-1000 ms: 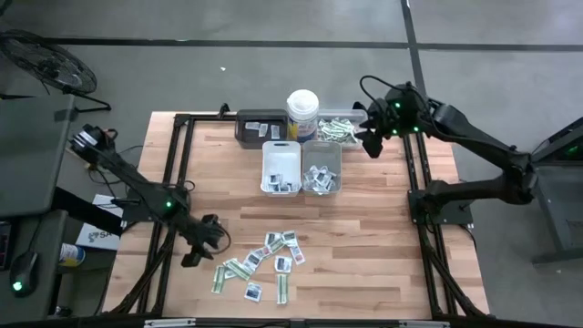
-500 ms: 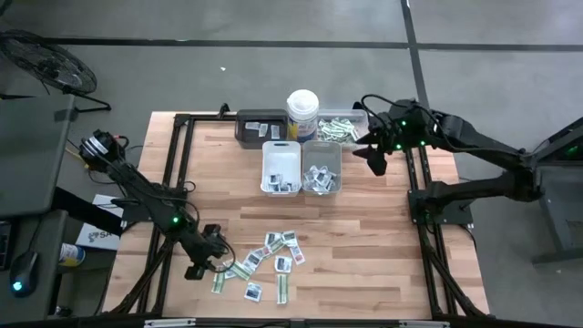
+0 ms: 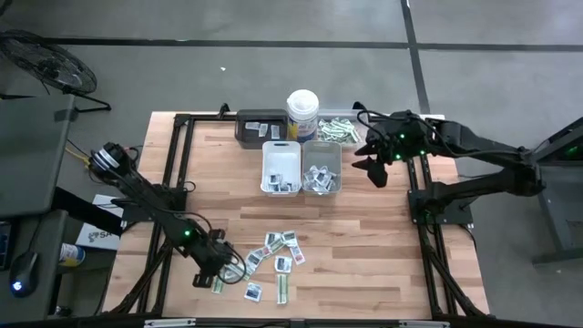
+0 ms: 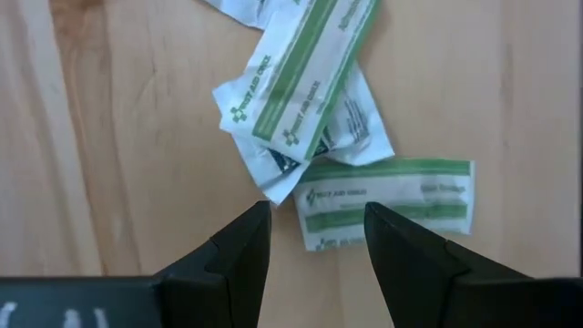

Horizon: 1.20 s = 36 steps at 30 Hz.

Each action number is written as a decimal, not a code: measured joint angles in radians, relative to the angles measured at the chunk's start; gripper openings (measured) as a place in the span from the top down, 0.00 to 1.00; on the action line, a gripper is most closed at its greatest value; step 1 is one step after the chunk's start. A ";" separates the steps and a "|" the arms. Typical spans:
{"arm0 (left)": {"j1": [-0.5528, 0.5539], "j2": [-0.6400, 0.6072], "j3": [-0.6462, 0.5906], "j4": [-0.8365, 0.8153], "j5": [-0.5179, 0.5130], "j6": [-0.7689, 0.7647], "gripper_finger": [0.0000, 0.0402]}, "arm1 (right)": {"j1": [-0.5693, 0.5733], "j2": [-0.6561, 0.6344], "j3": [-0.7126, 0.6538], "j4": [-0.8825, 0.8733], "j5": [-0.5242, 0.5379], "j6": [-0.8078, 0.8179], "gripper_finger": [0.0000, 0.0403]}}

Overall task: Pick & Place First Aid Supplies
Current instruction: Put the band aid into the transparent bin

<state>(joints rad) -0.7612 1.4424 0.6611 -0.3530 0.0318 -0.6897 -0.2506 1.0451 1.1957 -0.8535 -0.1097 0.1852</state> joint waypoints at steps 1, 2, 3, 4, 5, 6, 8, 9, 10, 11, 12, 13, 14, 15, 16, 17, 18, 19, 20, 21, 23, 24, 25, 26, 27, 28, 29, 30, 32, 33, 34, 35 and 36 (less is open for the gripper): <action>0.000 0.014 0.007 -0.002 0.002 -0.007 0.56 | 0.009 0.000 0.000 -0.004 0.000 0.003 0.54; 0.000 0.024 0.012 -0.013 0.002 -0.015 0.56 | 0.018 0.000 0.000 -0.006 0.000 0.008 0.54; -0.001 0.039 0.018 -0.018 0.002 -0.022 0.56 | 0.027 0.000 0.000 -0.005 0.001 0.015 0.54; -0.001 0.054 0.025 -0.022 0.003 -0.032 0.56 | 0.036 0.000 0.000 -0.005 0.002 0.020 0.54; -0.001 0.064 0.028 -0.024 0.007 -0.043 0.56 | 0.045 0.000 0.000 -0.005 0.002 0.025 0.54; -0.008 0.075 0.027 -0.023 0.009 -0.054 0.56 | 0.054 0.000 0.000 -0.005 0.003 0.028 0.54; -0.021 0.097 0.028 -0.025 -0.004 -0.087 0.56 | 0.076 0.000 0.000 -0.008 0.007 0.042 0.54; -0.030 0.109 0.028 -0.034 -0.013 -0.104 0.56 | 0.085 0.000 0.000 -0.010 0.007 0.048 0.54; -0.042 0.116 0.028 -0.041 -0.027 -0.122 0.56 | 0.095 0.000 0.000 -0.011 0.008 0.050 0.54; -0.057 0.120 0.028 -0.046 -0.045 -0.140 0.56 | 0.106 0.000 0.000 -0.011 0.013 0.052 0.54; -0.069 0.128 0.030 -0.055 -0.062 -0.157 0.56 | 0.119 0.000 0.000 -0.014 0.016 0.060 0.54; -0.080 0.134 0.030 -0.062 -0.074 -0.175 0.56 | 0.130 0.000 0.000 -0.015 0.024 0.067 0.54; -0.093 0.136 0.030 -0.065 -0.084 -0.190 0.56 | 0.141 0.000 0.000 -0.015 0.032 0.069 0.54; -0.107 0.138 0.030 -0.066 -0.104 -0.199 0.56 | 0.153 0.000 0.000 -0.015 0.039 0.074 0.54; -0.119 0.139 0.030 -0.067 -0.126 -0.203 0.56 | 0.165 0.000 0.000 -0.016 0.044 0.078 0.54; -0.128 0.140 0.030 -0.067 -0.141 -0.205 0.56 | 0.176 0.000 0.000 -0.015 0.052 0.080 0.54; -0.136 0.140 0.029 -0.067 -0.150 -0.208 0.56 | 0.186 0.000 0.000 -0.015 0.060 0.081 0.54; -0.141 0.141 0.028 -0.068 -0.160 -0.209 0.56 | 0.199 0.000 0.000 -0.015 0.068 0.084 0.54; -0.144 0.142 0.028 -0.070 -0.169 -0.208 0.56 | 0.210 0.000 0.000 -0.015 0.078 0.090 0.54; -0.145 0.142 0.028 -0.073 -0.169 -0.203 0.56 | 0.219 0.000 0.000 -0.015 0.086 0.096 0.54; -0.143 0.151 0.028 -0.079 -0.168 -0.190 0.56 | 0.240 0.000 0.000 -0.017 0.102 0.104 0.54; -0.143 0.155 0.028 -0.081 -0.169 -0.178 0.57 | 0.250 0.000 0.000 -0.018 0.107 0.106 0.54; -0.143 0.159 0.028 -0.080 -0.170 -0.169 0.59 | 0.260 0.000 0.000 -0.018 0.116 0.106 0.54; -0.143 0.167 0.028 -0.077 -0.171 -0.156 0.61 | 0.270 0.000 0.000 -0.018 0.123 0.107 0.54; -0.143 0.174 0.029 -0.073 -0.178 -0.147 0.64 | 0.280 0.000 0.000 -0.018 0.129 0.110 0.54; -0.143 0.178 0.029 -0.070 -0.183 -0.139 0.67 | 0.288 0.000 0.000 -0.018 0.131 0.116 0.54; -0.143 0.182 0.029 -0.067 -0.185 -0.135 0.71 | 0.295 0.000 0.000 -0.018 0.136 0.122 0.54; -0.143 0.183 0.029 -0.063 -0.185 -0.134 0.75 | 0.303 0.000 0.000 -0.019 0.139 0.127 0.54; -0.143 0.186 0.029 -0.052 -0.185 -0.134 0.83 | 0.318 0.000 0.000 -0.023 0.140 0.132 0.54; -0.143 0.188 0.030 -0.046 -0.186 -0.132 0.87 | 0.324 0.000 0.000 -0.023 0.140 0.132 0.54; -0.143 0.189 0.030 -0.041 -0.186 -0.130 0.91 | 0.331 0.000 0.000 -0.023 0.141 0.133 0.54; -0.143 0.190 0.030 -0.035 -0.184 -0.130 0.95 | 0.337 0.000 0.000 -0.023 0.142 0.136 0.54; -0.143 0.190 0.030 -0.031 -0.180 -0.130 0.97 | 0.342 0.000 0.000 -0.023 0.143 0.144 0.54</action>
<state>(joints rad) -0.9043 1.6329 0.6907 -0.3838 -0.1478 -0.8196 0.0916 1.0454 1.1961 -0.8764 0.0333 0.3288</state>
